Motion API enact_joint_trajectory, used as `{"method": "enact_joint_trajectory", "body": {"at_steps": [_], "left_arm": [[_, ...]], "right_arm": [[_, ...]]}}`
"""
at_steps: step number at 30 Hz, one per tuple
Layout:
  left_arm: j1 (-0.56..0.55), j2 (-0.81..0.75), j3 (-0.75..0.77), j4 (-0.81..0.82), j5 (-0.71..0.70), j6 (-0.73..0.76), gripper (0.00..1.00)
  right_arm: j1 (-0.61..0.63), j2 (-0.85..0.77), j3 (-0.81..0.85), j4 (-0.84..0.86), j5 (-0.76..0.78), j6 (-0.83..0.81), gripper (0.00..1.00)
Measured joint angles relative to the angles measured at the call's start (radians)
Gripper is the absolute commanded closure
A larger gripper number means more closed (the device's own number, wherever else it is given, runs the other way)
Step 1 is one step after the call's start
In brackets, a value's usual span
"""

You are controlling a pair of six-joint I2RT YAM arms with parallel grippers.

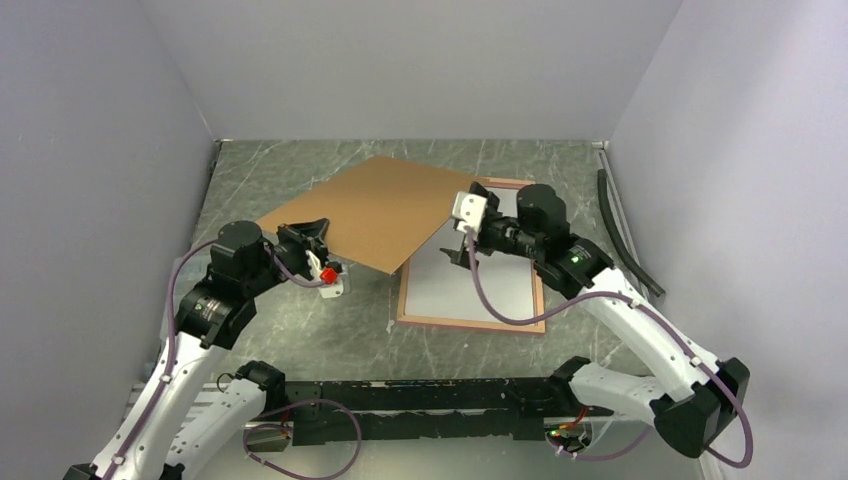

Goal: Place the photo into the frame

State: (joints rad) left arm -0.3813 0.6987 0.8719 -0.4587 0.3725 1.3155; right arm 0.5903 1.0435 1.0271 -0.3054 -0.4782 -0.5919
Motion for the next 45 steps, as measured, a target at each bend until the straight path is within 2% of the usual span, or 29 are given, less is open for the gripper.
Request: {"method": "enact_joint_trajectory", "body": {"at_steps": [9,12,17,20,22,24,25,26,28,30,36,37,40,45], "left_arm": [[0.0,-0.006,0.009,-0.053,0.025,0.016,0.97],[0.0,-0.013,0.009,-0.063,0.03,0.03,0.97],[0.0,-0.016,0.009,-0.065,0.032,0.035,0.97],[0.0,-0.016,0.009,-0.063,0.031,0.033,0.97],[0.002,-0.014,0.009,-0.052,0.021,0.032,0.97],[0.003,-0.013,0.01,-0.038,0.01,0.03,0.97],[0.005,-0.012,0.01,-0.032,-0.001,0.026,0.97],[0.008,-0.011,0.01,-0.032,-0.005,0.012,0.96],[0.01,-0.007,0.01,-0.032,-0.005,-0.017,0.65],[0.011,-0.005,0.002,0.019,-0.012,-0.015,0.48],[0.0,-0.006,-0.027,0.3,0.002,0.0,0.11],[0.0,-0.001,-0.027,0.351,0.001,-0.01,0.07],[0.0,0.013,-0.024,0.472,-0.012,-0.042,0.06],[0.0,0.046,0.028,0.546,-0.076,-0.101,0.06]], "right_arm": [[0.108,0.075,0.0,0.064,0.17,-0.195,0.17],[0.134,0.091,0.0,0.09,0.201,-0.236,0.26],[0.165,0.106,0.0,0.111,0.234,-0.275,0.35],[0.18,0.116,0.0,0.145,0.25,-0.28,0.51],[0.194,0.131,0.001,0.162,0.267,-0.282,0.67],[0.209,0.151,0.003,0.167,0.278,-0.291,0.9],[0.215,0.161,0.003,0.174,0.289,-0.307,0.97],[0.219,0.168,0.004,0.186,0.301,-0.327,1.0],[0.225,0.171,0.001,0.183,0.318,-0.365,1.0],[0.23,0.167,-0.011,0.2,0.334,-0.378,1.0],[0.237,0.164,-0.041,0.269,0.393,-0.234,1.0],[0.236,0.165,-0.034,0.27,0.402,-0.215,1.0],[0.235,0.18,0.01,0.268,0.426,-0.137,1.0],[0.222,0.188,0.059,0.305,0.445,-0.002,1.0]]}}
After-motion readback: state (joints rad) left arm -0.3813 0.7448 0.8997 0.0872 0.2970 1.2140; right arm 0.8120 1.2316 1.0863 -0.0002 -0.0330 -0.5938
